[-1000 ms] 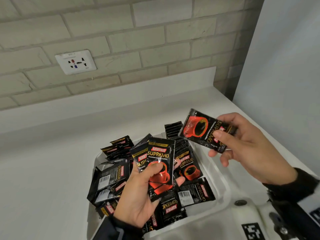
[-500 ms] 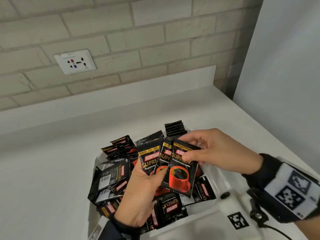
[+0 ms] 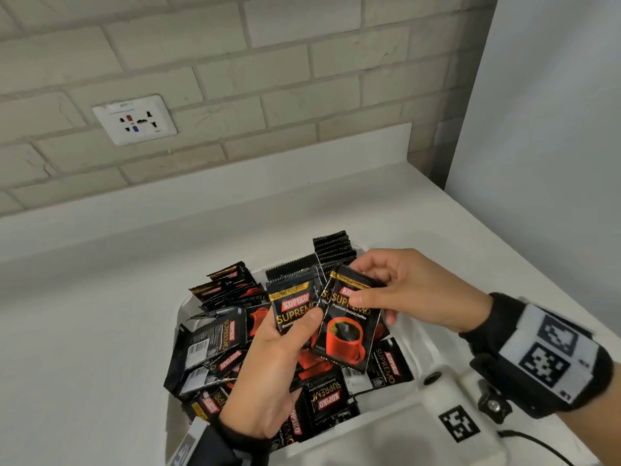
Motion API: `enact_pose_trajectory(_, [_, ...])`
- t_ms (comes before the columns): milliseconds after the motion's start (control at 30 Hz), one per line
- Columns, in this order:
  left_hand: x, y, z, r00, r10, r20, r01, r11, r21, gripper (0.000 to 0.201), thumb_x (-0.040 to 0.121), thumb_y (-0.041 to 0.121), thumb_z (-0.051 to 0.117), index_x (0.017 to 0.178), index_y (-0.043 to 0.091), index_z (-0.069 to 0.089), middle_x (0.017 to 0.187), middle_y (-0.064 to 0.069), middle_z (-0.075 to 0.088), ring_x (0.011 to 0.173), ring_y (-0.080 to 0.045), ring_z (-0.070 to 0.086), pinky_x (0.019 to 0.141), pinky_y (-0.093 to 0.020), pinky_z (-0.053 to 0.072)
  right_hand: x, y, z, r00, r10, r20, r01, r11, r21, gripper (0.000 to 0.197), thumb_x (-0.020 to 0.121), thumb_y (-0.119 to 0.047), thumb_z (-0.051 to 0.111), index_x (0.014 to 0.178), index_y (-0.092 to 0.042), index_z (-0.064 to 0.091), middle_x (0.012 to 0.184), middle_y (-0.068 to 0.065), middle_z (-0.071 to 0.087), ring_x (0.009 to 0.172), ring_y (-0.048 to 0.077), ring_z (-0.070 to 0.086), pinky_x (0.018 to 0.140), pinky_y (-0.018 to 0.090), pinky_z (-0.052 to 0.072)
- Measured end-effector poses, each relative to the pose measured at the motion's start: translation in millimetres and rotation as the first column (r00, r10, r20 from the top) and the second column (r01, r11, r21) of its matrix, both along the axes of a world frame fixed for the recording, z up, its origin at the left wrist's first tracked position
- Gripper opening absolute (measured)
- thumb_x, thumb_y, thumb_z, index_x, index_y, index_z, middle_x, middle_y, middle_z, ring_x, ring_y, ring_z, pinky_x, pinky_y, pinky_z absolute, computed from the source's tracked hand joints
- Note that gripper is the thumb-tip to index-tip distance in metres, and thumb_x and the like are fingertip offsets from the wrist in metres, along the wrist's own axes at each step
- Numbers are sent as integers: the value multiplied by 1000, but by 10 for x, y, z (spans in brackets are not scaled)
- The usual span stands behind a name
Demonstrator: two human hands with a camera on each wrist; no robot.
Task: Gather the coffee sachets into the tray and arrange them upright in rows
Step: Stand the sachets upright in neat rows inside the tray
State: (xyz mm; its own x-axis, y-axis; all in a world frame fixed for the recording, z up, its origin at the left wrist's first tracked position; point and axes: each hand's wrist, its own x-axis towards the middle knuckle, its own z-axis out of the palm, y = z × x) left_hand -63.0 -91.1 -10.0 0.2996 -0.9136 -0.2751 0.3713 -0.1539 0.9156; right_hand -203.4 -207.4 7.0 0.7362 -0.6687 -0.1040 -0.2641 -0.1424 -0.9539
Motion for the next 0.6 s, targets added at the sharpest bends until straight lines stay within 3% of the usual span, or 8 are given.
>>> enact_pose_trajectory(100, [19,-9,14,1000,16,-18,-16,1000,-16,23,71,23,59,92,15,59,75,-3,73,65,-20,70,53,-27,56,-22,-48,66,999,35,-42,-38,996,-75,10,81,-14,66,87,-20,60,76,-7,66,61,8,59,48,18,45])
enact_pose_trajectory(167, [72,-9,21,996,61,-70,-63,998,-25,23,70,24,59,90,12,57,69,-4,70,62,-23,67,55,-34,58,-61,-135,136,999,-13,-37,8,991,-130,9,81,-13,66,81,-20,60,71,-8,63,59,4,57,49,15,44])
enact_pose_trajectory(233, [164,10,32,991,115,-70,-117,993,-23,29,71,28,58,94,11,59,77,-8,72,65,-23,68,58,-37,58,-92,-243,190,997,-49,-52,36,974,-225,12,80,-12,68,79,-20,60,73,-7,62,59,-1,57,56,16,47])
enact_pose_trajectory(300, [257,30,35,983,161,-84,-163,986,-24,41,72,29,58,107,8,58,89,-13,73,70,-23,70,59,-36,58,-97,-342,195,977,-30,-210,-53,925,-377,17,80,-17,69,76,-29,57,80,-10,62,69,0,56,71,24,47])
enact_pose_trajectory(367, [326,52,33,970,210,-124,-214,977,-13,49,71,29,60,114,6,54,80,-10,74,66,-22,70,66,-40,59,-52,-383,156,896,19,-444,-237,866,-440,24,82,-23,67,72,-38,50,81,-16,58,79,6,55,78,29,44])
enact_pose_trajectory(433, [353,67,34,964,233,-132,-236,972,-8,49,70,29,61,112,5,52,69,-7,72,61,-20,70,70,-43,58,31,-371,97,805,42,-592,-364,822,-437,22,83,-28,65,74,-35,47,84,-17,54,85,10,53,75,28,41])
enact_pose_trajectory(533, [335,95,51,968,225,-108,-230,973,-33,39,71,28,59,103,5,55,62,-3,70,56,-15,68,49,-29,56,151,-315,19,729,31,-684,-483,731,-482,23,85,-29,63,76,-31,41,77,-16,47,76,10,49,63,25,36])
enact_pose_trajectory(600, [319,113,68,968,229,-105,-235,971,-50,28,71,26,57,94,9,55,60,-2,69,53,-14,67,44,-23,52,220,-274,-21,698,17,-716,-548,656,-519,25,86,-26,60,73,-29,39,71,-14,41,69,11,46,55,21,34])
